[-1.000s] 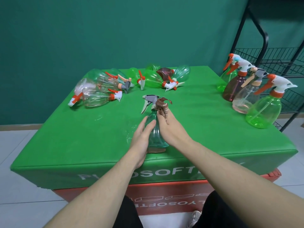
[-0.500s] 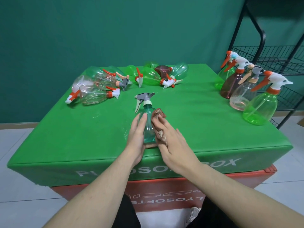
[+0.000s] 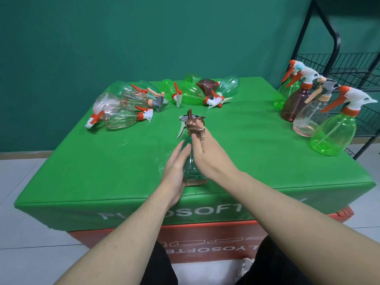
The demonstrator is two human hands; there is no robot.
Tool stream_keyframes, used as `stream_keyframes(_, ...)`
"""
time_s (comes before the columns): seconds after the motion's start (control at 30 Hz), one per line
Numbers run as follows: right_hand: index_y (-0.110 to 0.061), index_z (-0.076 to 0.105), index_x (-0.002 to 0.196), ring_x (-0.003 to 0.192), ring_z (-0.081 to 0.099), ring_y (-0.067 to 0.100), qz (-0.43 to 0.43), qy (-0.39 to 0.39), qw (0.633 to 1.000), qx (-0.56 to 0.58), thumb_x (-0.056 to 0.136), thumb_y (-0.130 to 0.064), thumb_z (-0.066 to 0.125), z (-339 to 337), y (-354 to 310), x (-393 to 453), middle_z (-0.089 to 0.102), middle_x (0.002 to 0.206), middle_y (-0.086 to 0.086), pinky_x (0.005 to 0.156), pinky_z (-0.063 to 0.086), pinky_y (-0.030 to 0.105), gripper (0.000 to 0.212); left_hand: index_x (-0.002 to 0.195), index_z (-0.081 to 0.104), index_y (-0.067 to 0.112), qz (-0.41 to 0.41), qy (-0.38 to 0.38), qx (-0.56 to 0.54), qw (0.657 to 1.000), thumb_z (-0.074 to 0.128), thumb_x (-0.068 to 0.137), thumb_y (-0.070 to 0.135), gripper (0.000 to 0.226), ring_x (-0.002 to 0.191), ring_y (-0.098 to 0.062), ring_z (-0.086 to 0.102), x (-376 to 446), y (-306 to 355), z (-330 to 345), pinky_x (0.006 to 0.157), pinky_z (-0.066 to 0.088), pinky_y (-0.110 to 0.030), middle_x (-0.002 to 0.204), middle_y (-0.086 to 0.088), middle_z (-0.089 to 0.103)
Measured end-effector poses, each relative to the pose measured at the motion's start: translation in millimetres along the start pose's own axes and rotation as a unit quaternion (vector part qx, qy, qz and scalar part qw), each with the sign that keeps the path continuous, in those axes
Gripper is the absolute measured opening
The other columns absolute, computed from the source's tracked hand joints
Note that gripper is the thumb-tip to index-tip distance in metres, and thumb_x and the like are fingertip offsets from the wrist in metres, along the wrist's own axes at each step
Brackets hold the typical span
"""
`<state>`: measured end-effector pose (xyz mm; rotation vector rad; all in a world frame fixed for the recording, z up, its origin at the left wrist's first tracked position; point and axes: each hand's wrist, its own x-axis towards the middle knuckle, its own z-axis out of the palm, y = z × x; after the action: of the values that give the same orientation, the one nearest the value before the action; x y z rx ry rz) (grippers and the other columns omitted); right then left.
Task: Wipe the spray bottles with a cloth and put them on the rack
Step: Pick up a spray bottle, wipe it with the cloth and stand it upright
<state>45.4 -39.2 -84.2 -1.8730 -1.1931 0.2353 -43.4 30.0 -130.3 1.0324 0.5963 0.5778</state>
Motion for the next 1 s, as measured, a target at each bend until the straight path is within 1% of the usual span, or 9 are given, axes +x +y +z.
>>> stream_keyframes(0.17,-0.017,0.038,0.154,0.145,0.033,0.01,-0.038,0.024,0.999,-0.015,0.107,-0.027,0.033,4,5,-22,0.043,0.156,0.001,0.124,0.023,0.031,0.048,0.142,0.058,0.03,0.01,-0.006,0.007,1.0,0.059,0.099,0.043,0.045,0.114,-0.024,0.071,1,1,-1,0.067,0.06,-0.044,0.131,0.0,0.071)
stream_keyframes(0.27,-0.017,0.033,0.156,0.151,0.022,0.01,-0.059,0.04,0.997,0.001,0.107,-0.021,0.036,5,11,-40,0.035,0.16,-0.001,0.126,0.015,0.029,0.049,0.139,0.061,0.029,0.026,-0.005,0.014,1.0,0.07,0.09,0.047,0.054,0.118,-0.025,0.069,0,-2,-1,0.071,0.058,-0.036,0.131,0.0,0.071)
stream_keyframes(0.4,-0.024,0.021,0.161,0.155,0.004,0.005,-0.052,0.024,0.998,0.018,0.108,-0.022,0.036,9,16,-58,0.02,0.165,-0.012,0.128,0.008,0.03,0.055,0.14,0.058,0.021,0.024,-0.011,-0.007,1.0,0.066,0.09,0.04,0.054,0.102,-0.022,0.074,-1,-2,-2,0.067,0.059,-0.033,0.121,-0.004,0.075)
stream_keyframes(0.57,-0.06,-0.004,0.152,0.156,-0.007,0.009,-0.116,-0.018,0.993,-0.023,0.106,-0.026,0.034,13,21,-84,-0.002,0.163,-0.029,0.128,0.008,0.044,0.069,0.14,0.055,0.014,0.011,0.0,-0.033,0.999,0.052,0.102,0.042,0.048,0.102,-0.026,0.074,-1,3,-3,0.072,0.063,-0.039,0.124,-0.012,0.073)
stream_keyframes(0.67,-0.052,0.003,0.154,0.156,-0.009,0.013,-0.14,-0.031,0.986,-0.087,0.105,-0.031,0.03,14,28,-88,0.003,0.169,-0.017,0.127,0.009,0.05,0.06,0.145,0.053,0.009,0.001,0.013,-0.037,0.999,0.056,0.093,0.053,0.068,0.122,-0.036,0.065,-4,6,-2,0.089,0.059,-0.044,0.135,-0.019,0.066)
stream_keyframes(0.73,-0.042,0.013,0.158,0.156,-0.008,0.012,-0.14,-0.035,0.986,-0.084,0.105,-0.031,0.029,12,25,-81,0.006,0.169,-0.016,0.128,0.007,0.045,0.057,0.145,0.051,0.008,-0.001,0.014,-0.038,0.999,0.058,0.086,0.058,0.078,0.124,-0.037,0.064,-4,6,-3,0.092,0.057,-0.047,0.135,-0.019,0.066)
stream_keyframes(0.83,-0.03,0.02,0.16,0.156,-0.003,0.01,-0.122,-0.02,0.992,-0.037,0.106,-0.024,0.034,9,13,-66,0.011,0.164,-0.02,0.127,0.003,0.031,0.056,0.144,0.054,0.011,-0.002,-0.004,-0.034,0.999,0.055,0.096,0.059,0.068,0.119,-0.031,0.068,-5,6,-5,0.078,0.062,-0.044,0.134,-0.016,0.067)
stream_keyframes(0.9,-0.024,0.024,0.159,0.156,0.003,0.009,-0.093,0.001,0.996,-0.009,0.106,-0.022,0.037,7,7,-52,0.019,0.165,-0.013,0.127,0.006,0.027,0.055,0.139,0.06,0.016,-0.006,-0.011,-0.024,1.0,0.048,0.101,0.056,0.057,0.111,-0.027,0.07,-5,7,-5,0.069,0.059,-0.039,0.129,-0.01,0.07)
stream_keyframes(1.0,-0.019,0.033,0.156,0.15,0.021,0.004,-0.07,0.015,0.997,0.009,0.107,-0.026,0.035,4,-4,-31,0.035,0.161,-0.003,0.124,0.015,0.023,0.049,0.115,0.075,0.028,-0.026,-0.025,-0.021,0.999,0.04,0.103,0.055,0.046,0.099,-0.021,0.073,-6,8,-4,0.07,0.058,-0.042,0.113,-0.001,0.076)
